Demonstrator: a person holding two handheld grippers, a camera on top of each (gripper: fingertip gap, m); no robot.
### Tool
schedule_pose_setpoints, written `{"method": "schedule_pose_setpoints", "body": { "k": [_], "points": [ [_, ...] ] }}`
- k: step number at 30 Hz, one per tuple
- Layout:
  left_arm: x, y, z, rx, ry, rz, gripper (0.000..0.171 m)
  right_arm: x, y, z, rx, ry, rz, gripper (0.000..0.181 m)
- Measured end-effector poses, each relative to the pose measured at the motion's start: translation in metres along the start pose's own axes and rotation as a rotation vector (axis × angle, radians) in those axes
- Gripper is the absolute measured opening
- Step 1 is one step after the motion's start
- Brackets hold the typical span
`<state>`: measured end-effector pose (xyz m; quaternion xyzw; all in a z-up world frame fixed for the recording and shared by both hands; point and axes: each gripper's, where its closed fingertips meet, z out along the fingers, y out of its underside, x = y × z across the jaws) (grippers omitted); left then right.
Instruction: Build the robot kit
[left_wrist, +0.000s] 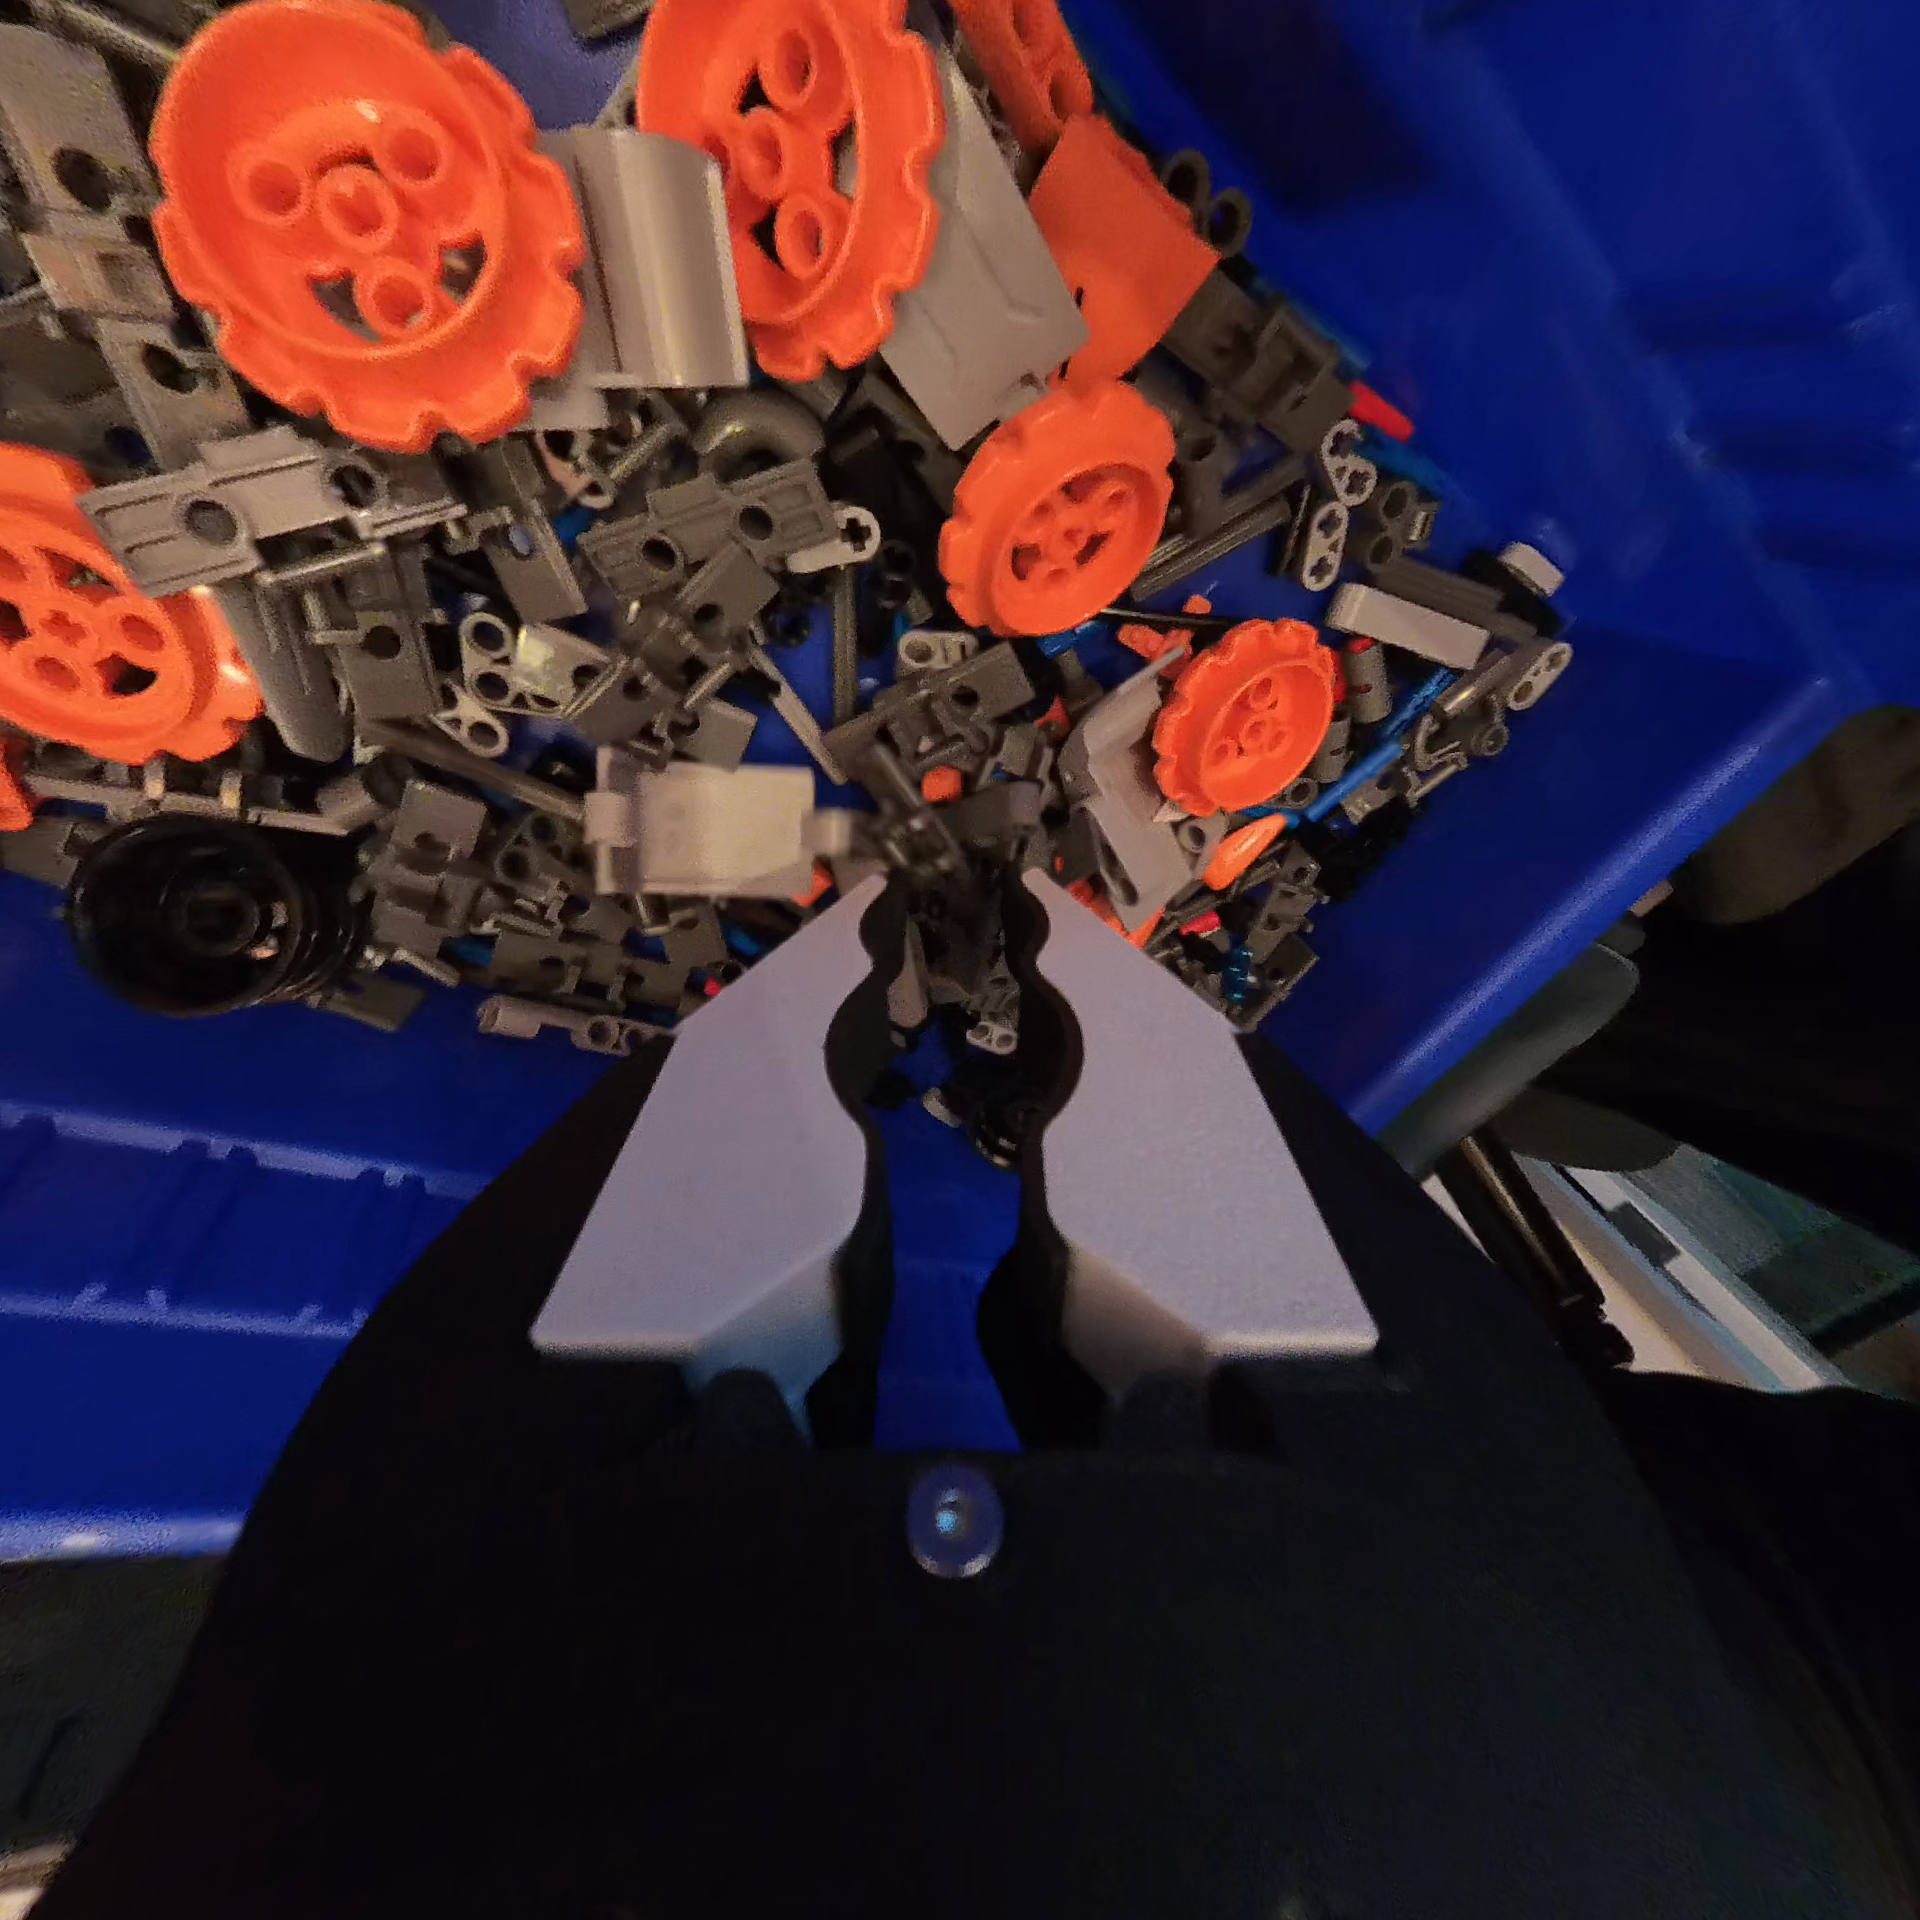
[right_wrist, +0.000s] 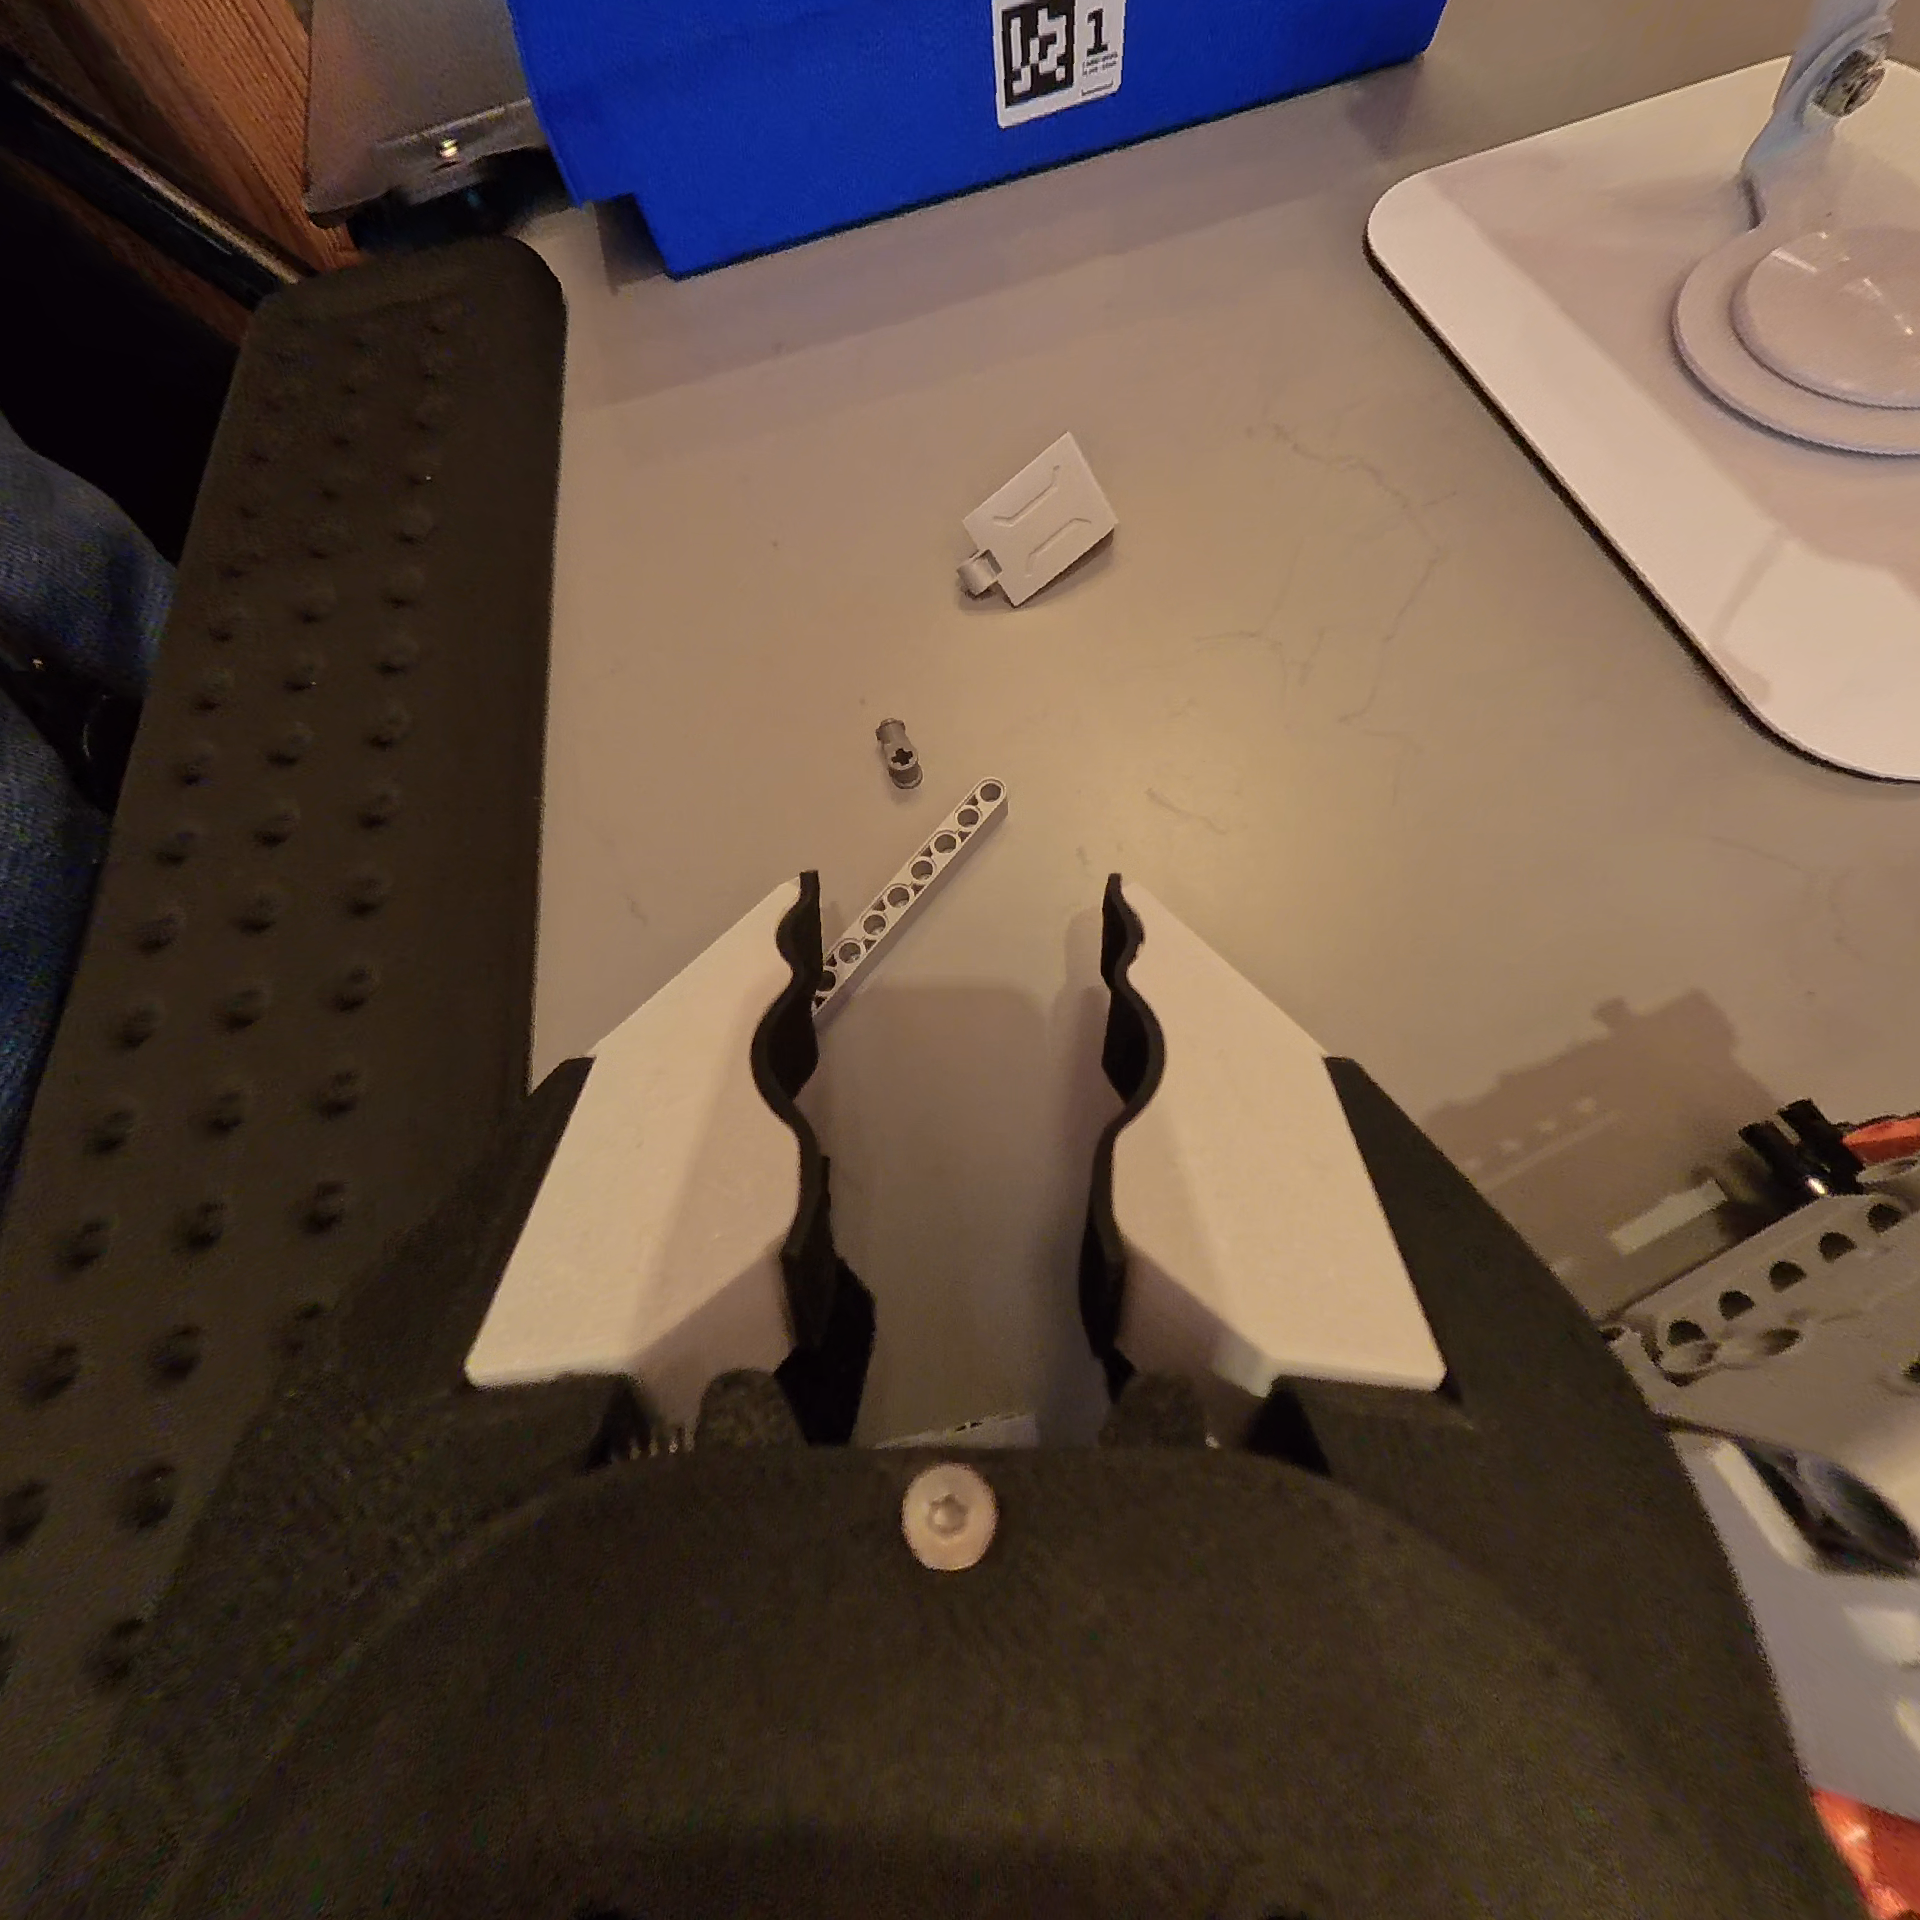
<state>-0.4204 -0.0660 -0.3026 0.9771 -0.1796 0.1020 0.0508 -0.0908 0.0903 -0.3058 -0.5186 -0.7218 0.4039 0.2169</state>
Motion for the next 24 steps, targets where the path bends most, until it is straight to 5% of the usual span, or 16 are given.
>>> {"method": "schedule_pose_setpoints", "body": {
  "k": [10, 12, 21, 24],
  "points": [
    [-0.053, -0.036, -0.047, 0.298, -0.247, -0.025, 0.043, 0.002, -0.003, -0.004, 0.025, 0.008, -0.02, 0.049],
    [-0.044, -0.047, -0.044, 0.337, -0.188, 0.005, 0.043, 0.002, -0.003, -0.004, 0.027, 0.008, -0.022, 0.049],
    [-0.056, -0.08, -0.021, 0.295, -0.258, 0.058, 0.052, 0.007, 0.002, -0.002, 0.012, 0.03, -0.011, 0.048],
    [-0.06, -0.08, -0.012, 0.258, -0.264, 0.067, 0.038, 0.009, 0.003, -0.002, 0.008, 0.037, -0.006, 0.048]
  ]
}}
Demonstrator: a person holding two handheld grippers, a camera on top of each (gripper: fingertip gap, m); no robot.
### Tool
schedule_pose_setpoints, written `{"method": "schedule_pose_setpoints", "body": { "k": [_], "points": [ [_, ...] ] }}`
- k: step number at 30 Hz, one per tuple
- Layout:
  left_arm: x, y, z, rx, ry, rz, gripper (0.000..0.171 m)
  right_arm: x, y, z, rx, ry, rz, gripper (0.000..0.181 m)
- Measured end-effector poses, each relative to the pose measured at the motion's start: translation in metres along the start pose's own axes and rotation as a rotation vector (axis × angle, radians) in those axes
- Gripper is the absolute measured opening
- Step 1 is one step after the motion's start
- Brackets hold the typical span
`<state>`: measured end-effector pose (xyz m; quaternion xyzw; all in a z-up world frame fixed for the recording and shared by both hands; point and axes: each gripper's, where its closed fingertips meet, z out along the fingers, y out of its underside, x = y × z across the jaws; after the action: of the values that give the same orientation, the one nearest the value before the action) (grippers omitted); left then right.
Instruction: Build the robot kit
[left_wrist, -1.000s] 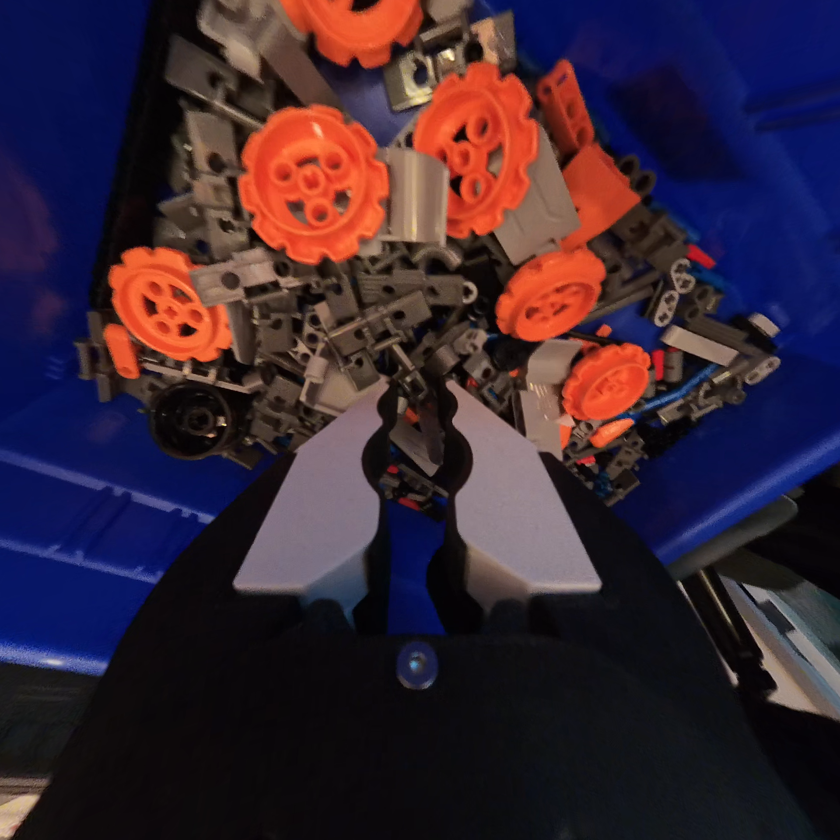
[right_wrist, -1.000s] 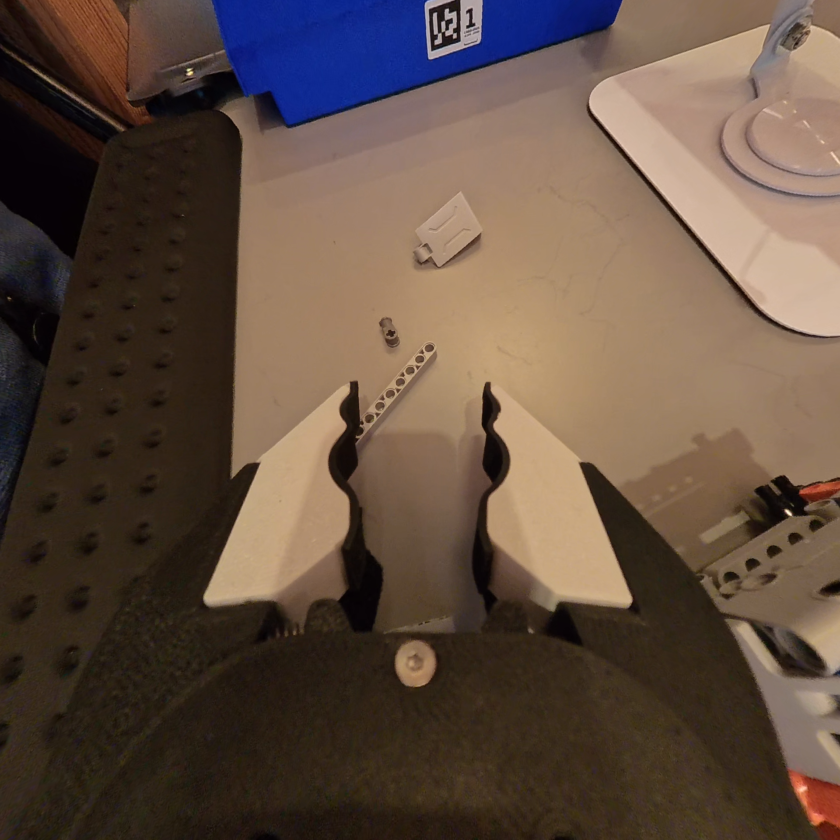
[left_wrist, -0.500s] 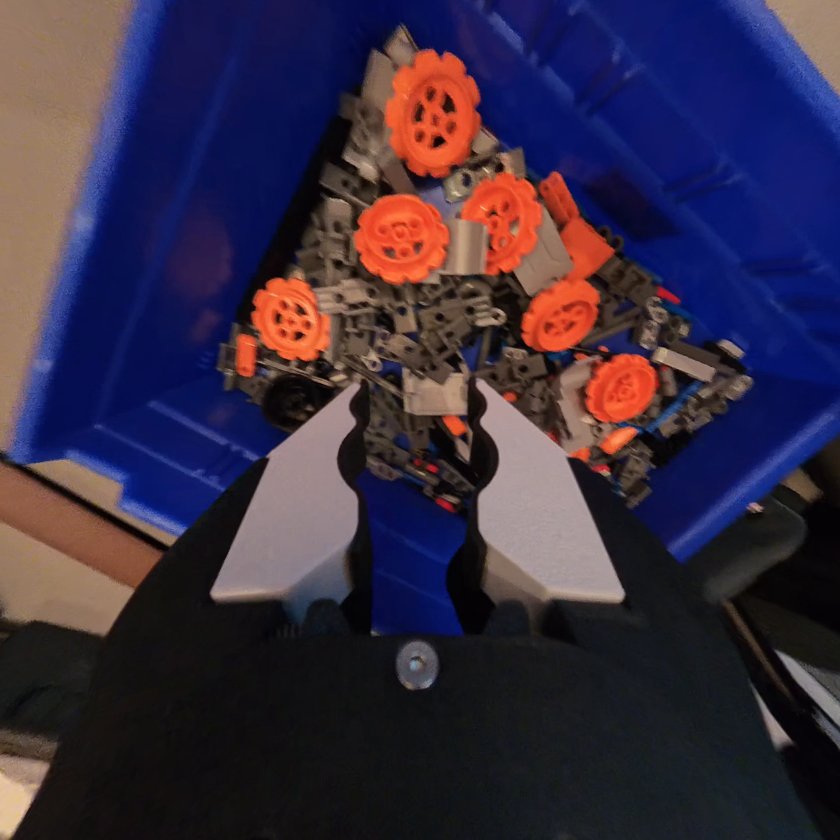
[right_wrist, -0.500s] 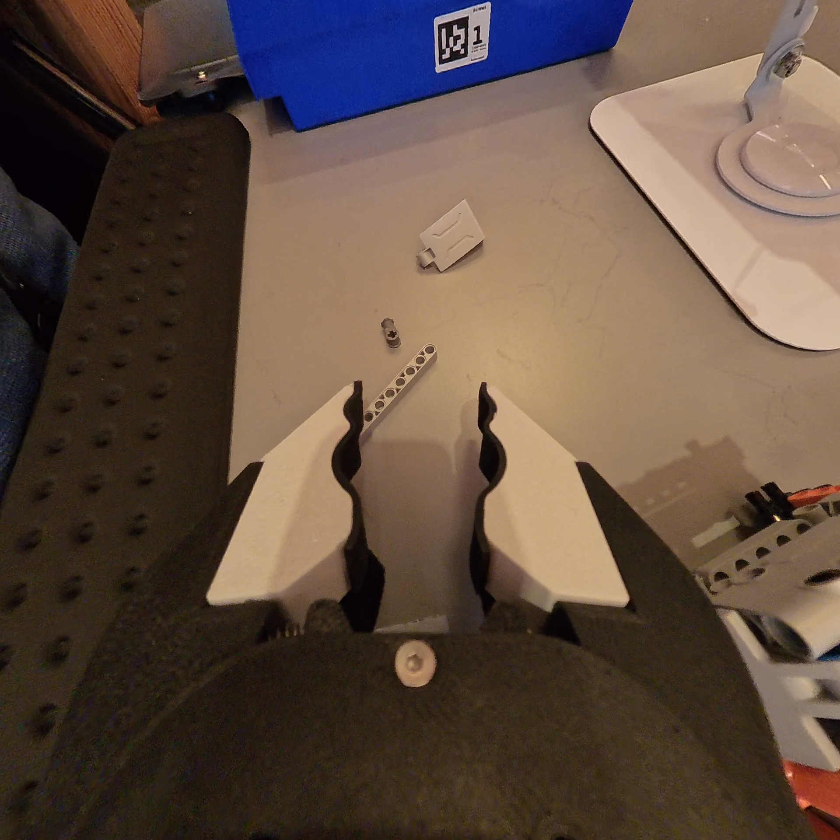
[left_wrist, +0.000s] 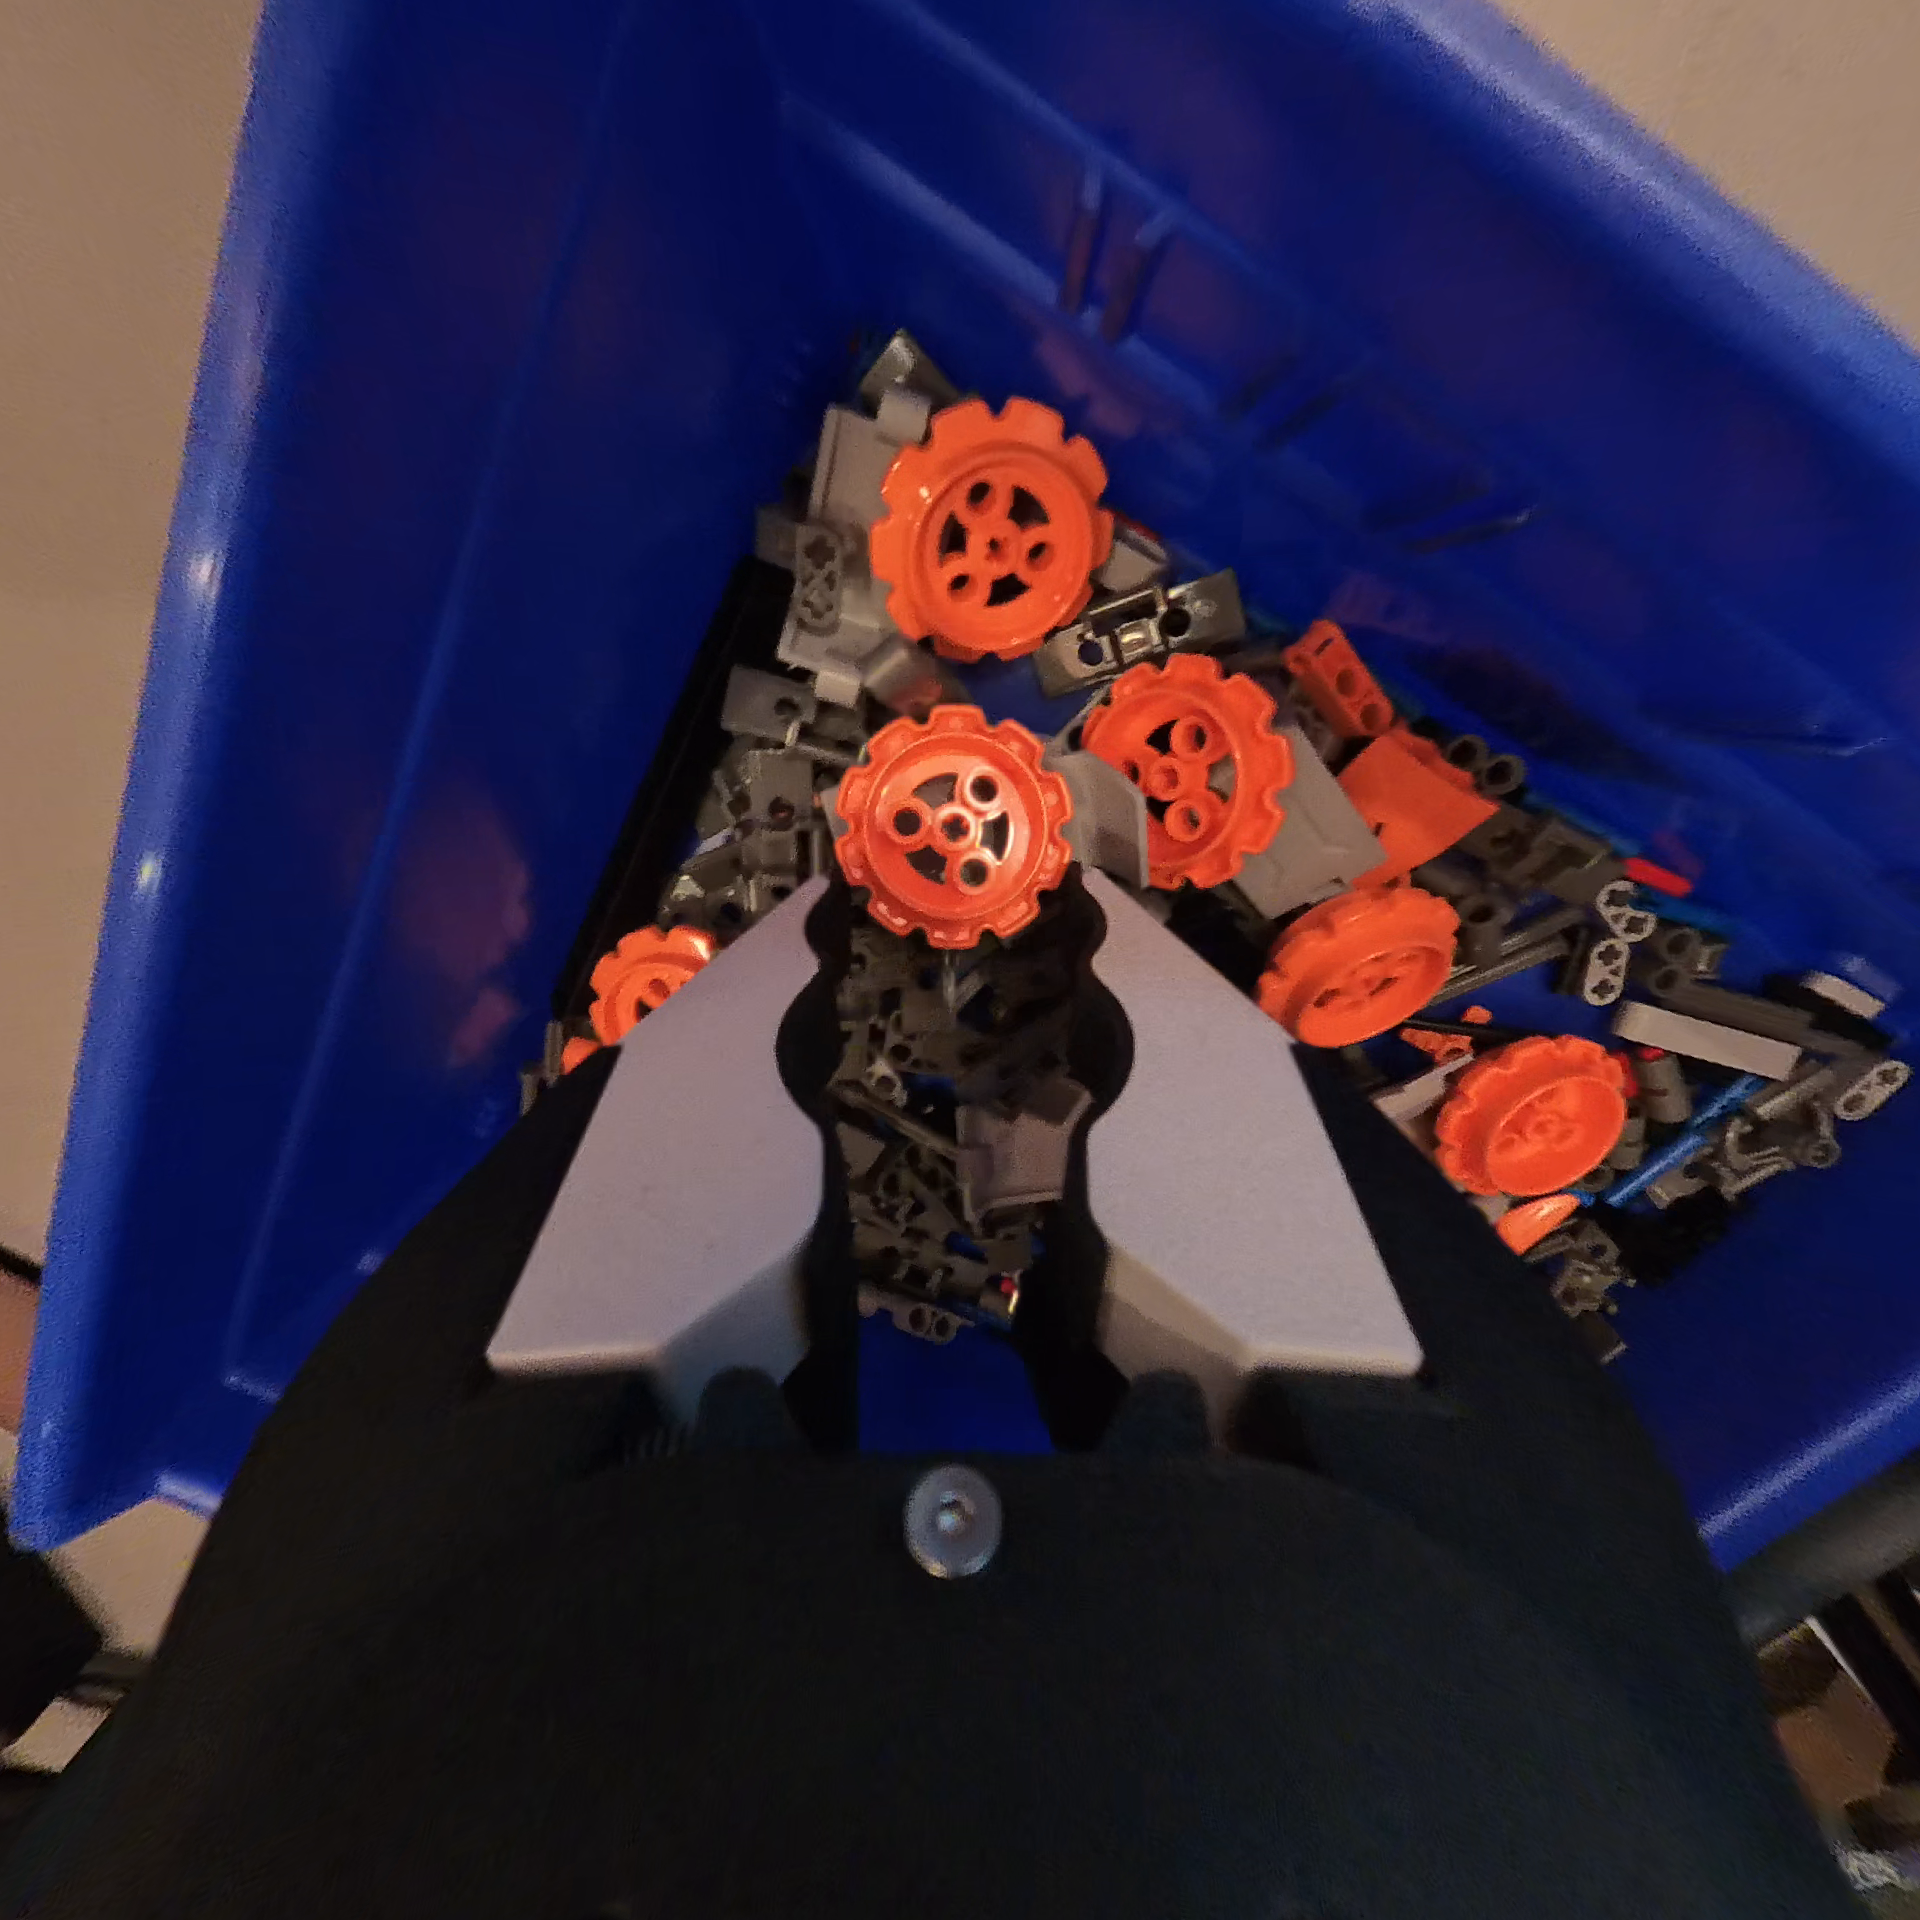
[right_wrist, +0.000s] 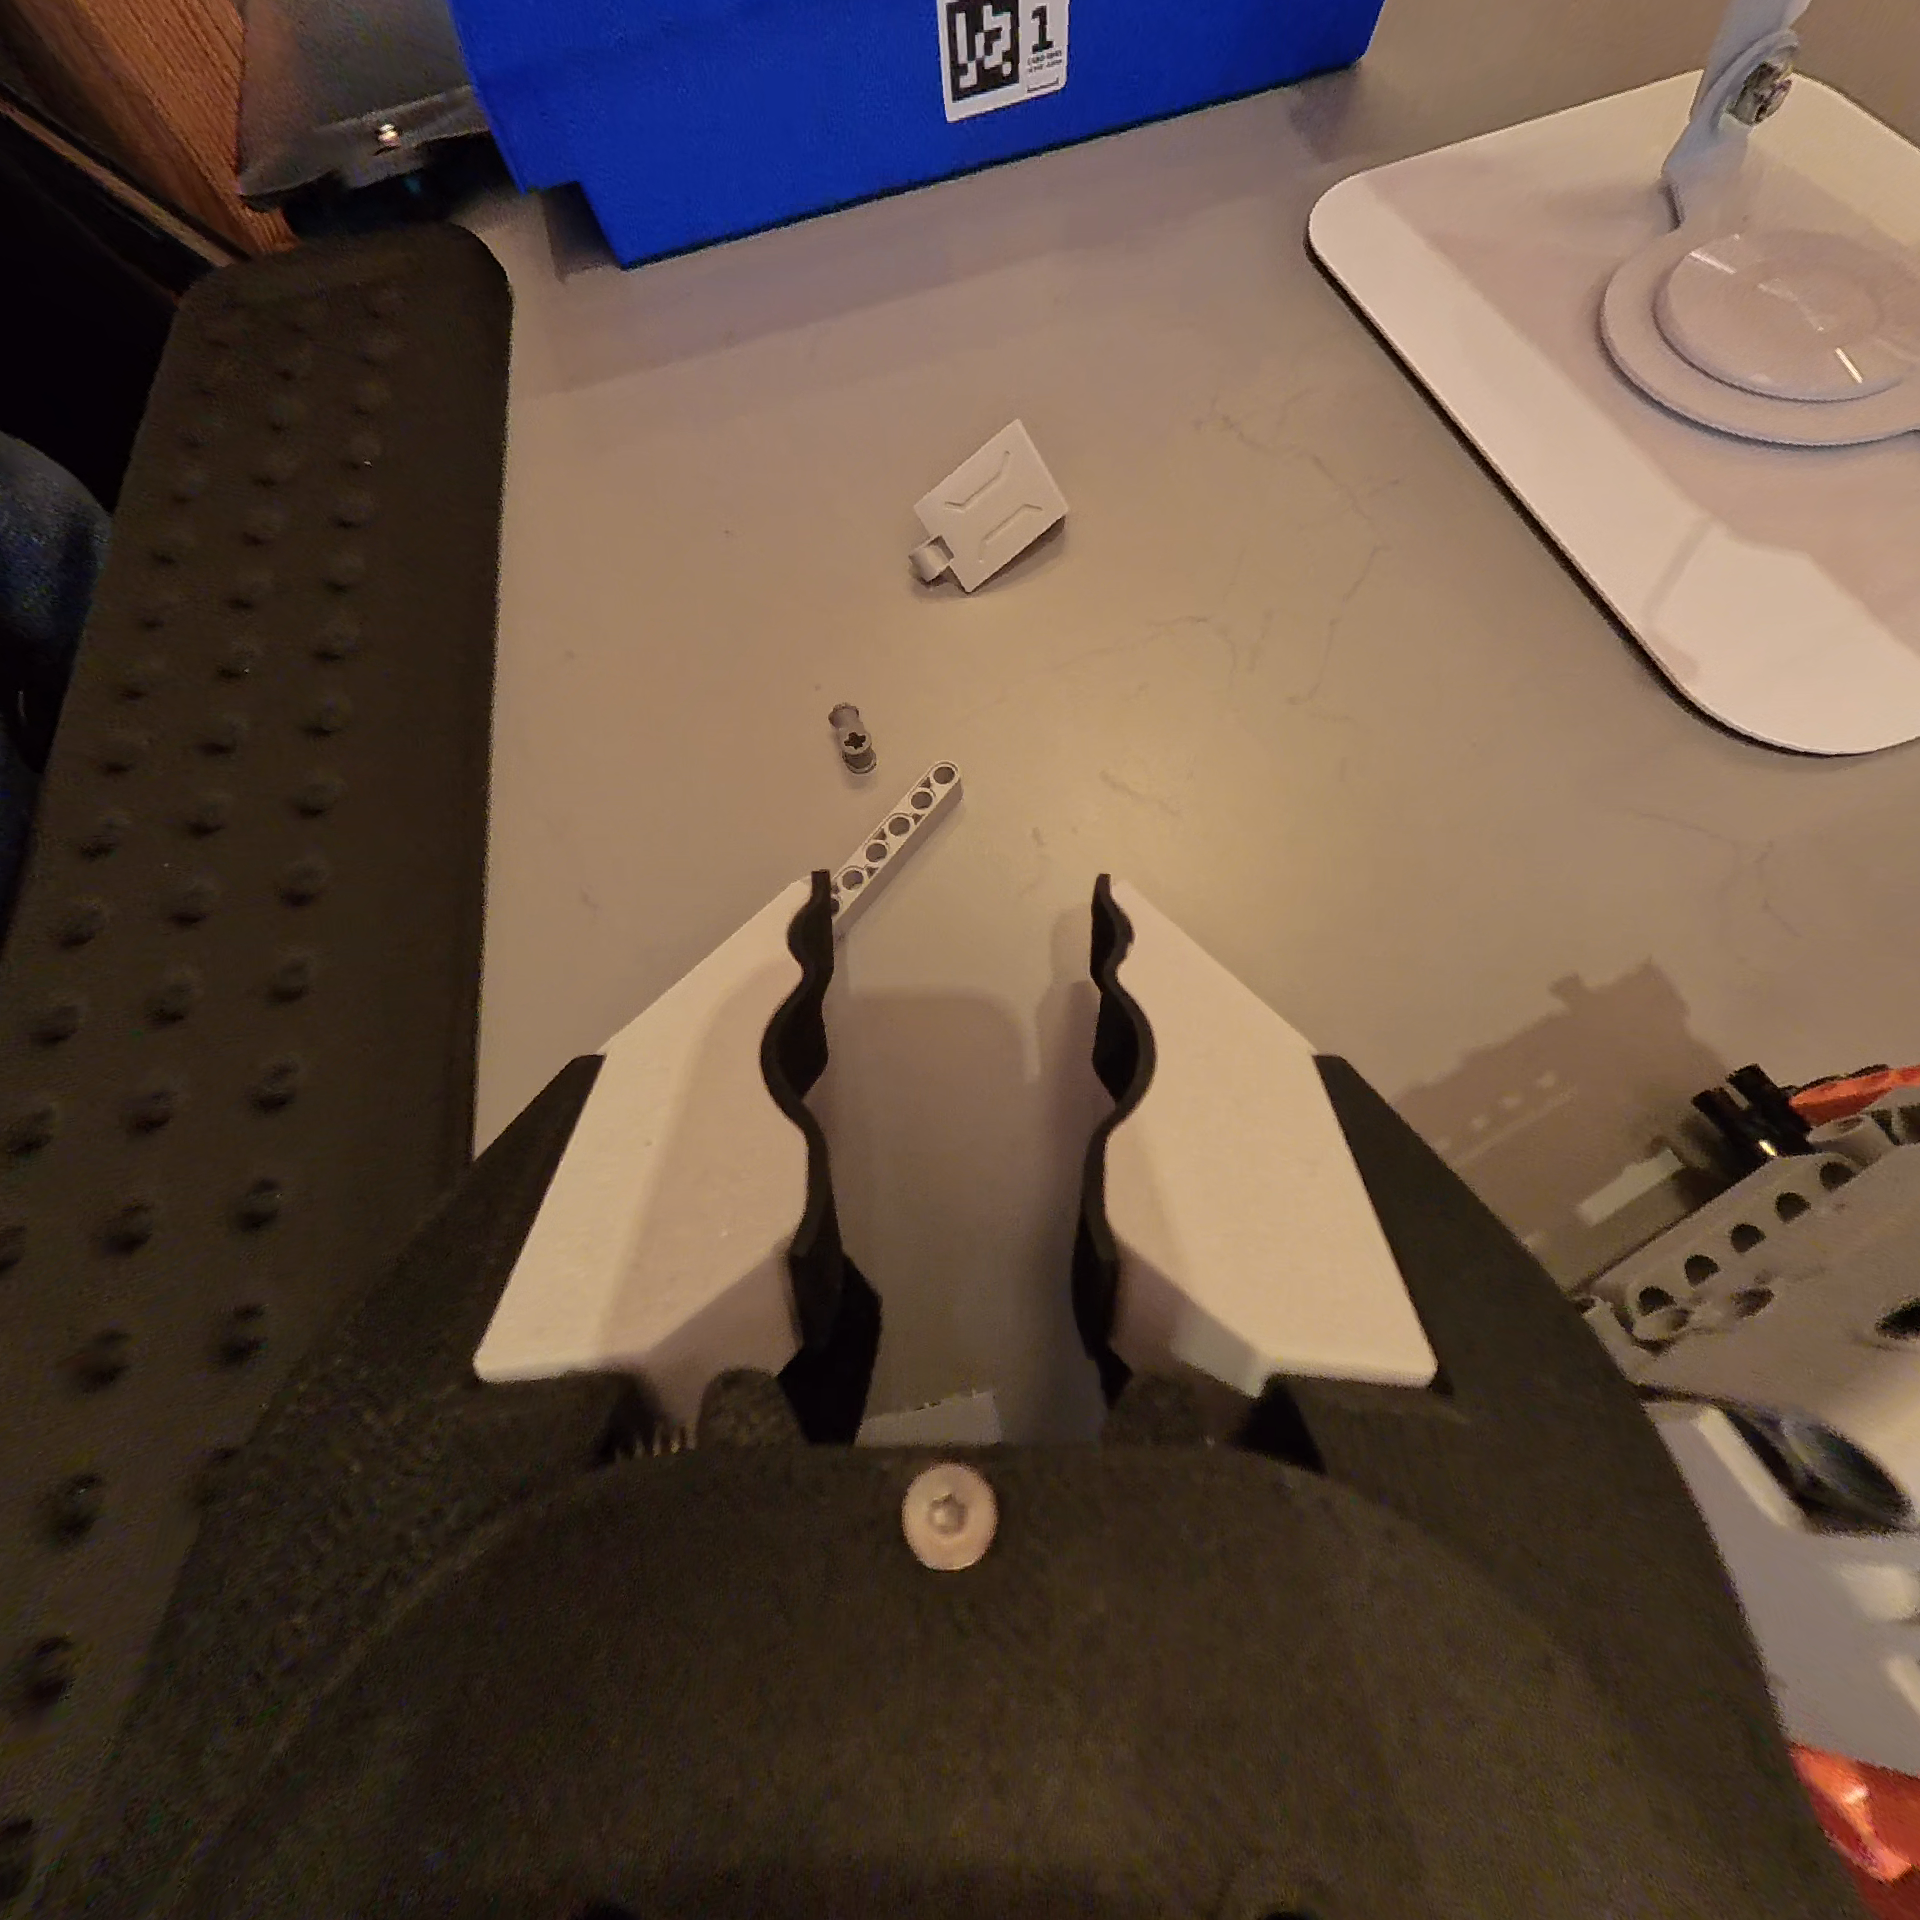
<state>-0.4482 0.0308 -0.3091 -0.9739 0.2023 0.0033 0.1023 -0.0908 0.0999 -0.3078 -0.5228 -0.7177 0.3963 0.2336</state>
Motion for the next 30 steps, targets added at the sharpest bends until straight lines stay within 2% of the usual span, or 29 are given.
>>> {"method": "schedule_pose_setpoints", "body": {
  "k": [5, 9, 13, 15, 18, 20, 24, 27, 30],
  "points": [
    [0.001, 0.015, -0.002, -0.044, 0.013, -0.012, 0.038, 0.002, 0.002, 0.0, -0.006, 0.007, 0.007, 0.048],
    [0.016, 0.043, -0.012, -0.126, 0.097, -0.044, 0.038, 0.003, 0.003, 0.0, -0.012, 0.008, 0.007, 0.048],
    [0.046, 0.077, -0.022, -0.242, 0.221, -0.023, 0.038, 0.003, 0.003, 0.0, -0.012, 0.007, 0.008, 0.048],
    [0.052, 0.084, -0.028, -0.25, 0.242, -0.015, 0.039, 0.003, 0.004, 0.0, -0.013, 0.006, 0.009, 0.048],
    [0.045, 0.073, -0.036, -0.169, 0.215, -0.032, 0.04, 0.003, 0.004, 0.0, -0.014, 0.007, 0.009, 0.048],
    [0.027, 0.051, -0.04, -0.061, 0.121, -0.025, 0.049, 0.003, 0.004, 0.0, -0.014, 0.009, 0.01, 0.048],
    [0.005, 0.012, -0.043, 0.082, 0.022, 0.001, 0.051, 0.005, 0.005, 0.0, -0.016, 0.016, 0.013, 0.048],
    [-0.005, -0.01, -0.036, 0.133, 0.003, 0.001, 0.048, 0.006, 0.005, -0.001, -0.017, 0.02, 0.015, 0.048],
    [-0.013, -0.018, -0.019, 0.102, 0.008, 0.009, 0.044, 0.007, 0.005, -0.001, -0.017, 0.022, 0.016, 0.048]
  ]
}}
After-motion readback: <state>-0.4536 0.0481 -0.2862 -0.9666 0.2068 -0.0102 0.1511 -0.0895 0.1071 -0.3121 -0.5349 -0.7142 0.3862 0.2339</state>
